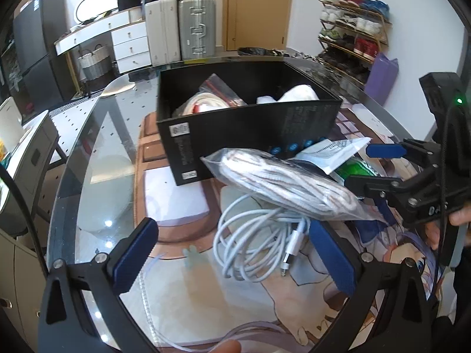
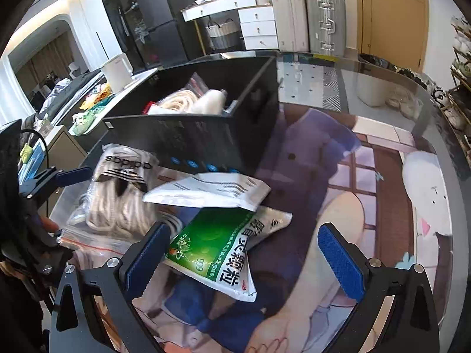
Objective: Organize soft objects
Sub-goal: 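Move both open grippers back toward the remaining items on the mat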
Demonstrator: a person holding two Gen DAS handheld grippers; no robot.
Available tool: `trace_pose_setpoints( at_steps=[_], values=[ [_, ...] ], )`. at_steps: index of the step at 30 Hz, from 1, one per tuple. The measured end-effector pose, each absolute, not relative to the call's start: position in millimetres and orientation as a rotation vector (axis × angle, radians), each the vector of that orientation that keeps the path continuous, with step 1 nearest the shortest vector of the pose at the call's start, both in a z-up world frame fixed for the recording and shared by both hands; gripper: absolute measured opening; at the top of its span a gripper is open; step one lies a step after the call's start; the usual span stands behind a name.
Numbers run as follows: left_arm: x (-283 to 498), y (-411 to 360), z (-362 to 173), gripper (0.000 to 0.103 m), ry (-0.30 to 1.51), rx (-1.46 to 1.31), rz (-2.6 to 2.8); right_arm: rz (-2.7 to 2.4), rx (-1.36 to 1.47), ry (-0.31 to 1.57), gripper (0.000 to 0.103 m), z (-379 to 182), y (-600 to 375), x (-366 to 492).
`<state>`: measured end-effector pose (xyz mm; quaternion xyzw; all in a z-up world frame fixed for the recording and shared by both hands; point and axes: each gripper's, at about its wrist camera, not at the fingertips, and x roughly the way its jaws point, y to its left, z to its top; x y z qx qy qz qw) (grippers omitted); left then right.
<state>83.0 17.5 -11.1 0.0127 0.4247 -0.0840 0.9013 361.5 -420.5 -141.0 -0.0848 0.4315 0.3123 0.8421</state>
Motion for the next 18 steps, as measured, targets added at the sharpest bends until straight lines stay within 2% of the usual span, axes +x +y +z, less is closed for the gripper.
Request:
trace_pose_setpoints(
  at_steps=[18],
  values=[
    [91.8,10.9,-19.6,0.103,0.914,0.064,-0.206,0.606,-0.35,0.897,0.102,-156.8,-409.5,356.5]
  ],
)
